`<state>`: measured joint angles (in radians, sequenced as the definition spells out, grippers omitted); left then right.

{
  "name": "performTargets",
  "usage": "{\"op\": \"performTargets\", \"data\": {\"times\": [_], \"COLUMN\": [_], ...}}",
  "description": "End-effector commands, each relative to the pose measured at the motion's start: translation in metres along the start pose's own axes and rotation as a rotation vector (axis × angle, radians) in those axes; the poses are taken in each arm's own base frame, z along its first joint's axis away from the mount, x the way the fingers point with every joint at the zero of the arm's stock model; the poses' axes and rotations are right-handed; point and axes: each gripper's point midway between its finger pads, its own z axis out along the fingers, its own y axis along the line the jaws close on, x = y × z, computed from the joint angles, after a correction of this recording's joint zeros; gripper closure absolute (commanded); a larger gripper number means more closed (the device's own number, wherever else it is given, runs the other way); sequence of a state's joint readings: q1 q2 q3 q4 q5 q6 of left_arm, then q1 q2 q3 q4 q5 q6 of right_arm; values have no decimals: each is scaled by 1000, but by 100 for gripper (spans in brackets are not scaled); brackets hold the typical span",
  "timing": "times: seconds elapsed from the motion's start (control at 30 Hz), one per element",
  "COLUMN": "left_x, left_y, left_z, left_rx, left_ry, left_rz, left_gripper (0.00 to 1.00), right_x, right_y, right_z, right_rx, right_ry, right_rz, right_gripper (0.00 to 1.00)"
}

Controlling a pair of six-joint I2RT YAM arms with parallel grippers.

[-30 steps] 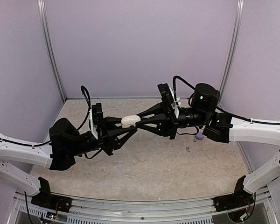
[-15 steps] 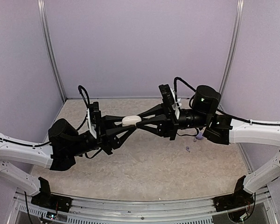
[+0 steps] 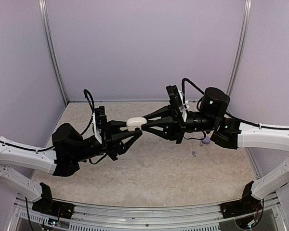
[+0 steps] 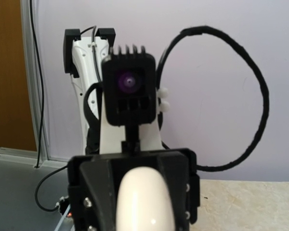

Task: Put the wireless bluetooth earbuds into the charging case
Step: Pass from the right arm to the left

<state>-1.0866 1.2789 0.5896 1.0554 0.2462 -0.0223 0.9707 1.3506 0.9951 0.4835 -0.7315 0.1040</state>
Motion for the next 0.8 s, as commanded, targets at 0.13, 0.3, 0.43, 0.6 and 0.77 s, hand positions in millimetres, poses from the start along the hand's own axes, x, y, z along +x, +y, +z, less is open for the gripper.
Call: {"op": "performTargets", "data": {"times": [0.13,0.3,0.43,0.6,0.77], "left_x": [-7,-9,-10,-4,10], "left_y": [-3,-4,-6,-6,-12], "left_z": [-1,-2,-2,-3,-10], "left_rx": [3,11,23,19,45], "left_ry": [-30,-34,-32,8,74], "left_rz": [0,1,4,15,21], "left_gripper": [72,77,83,89,90], "right_x": [-8,-6,-2,-1,3], "right_y": [4,3,2,-2,-8], "right_z": [-1,0,0,-2,-7], "right_rx": [-6,-3,0,29,63], "right_ry": [-23,-17,-3,22,87], "right_rz": [-8,-6,-3,-8,-36], "right_gripper": [100,100,100,72,42]}}
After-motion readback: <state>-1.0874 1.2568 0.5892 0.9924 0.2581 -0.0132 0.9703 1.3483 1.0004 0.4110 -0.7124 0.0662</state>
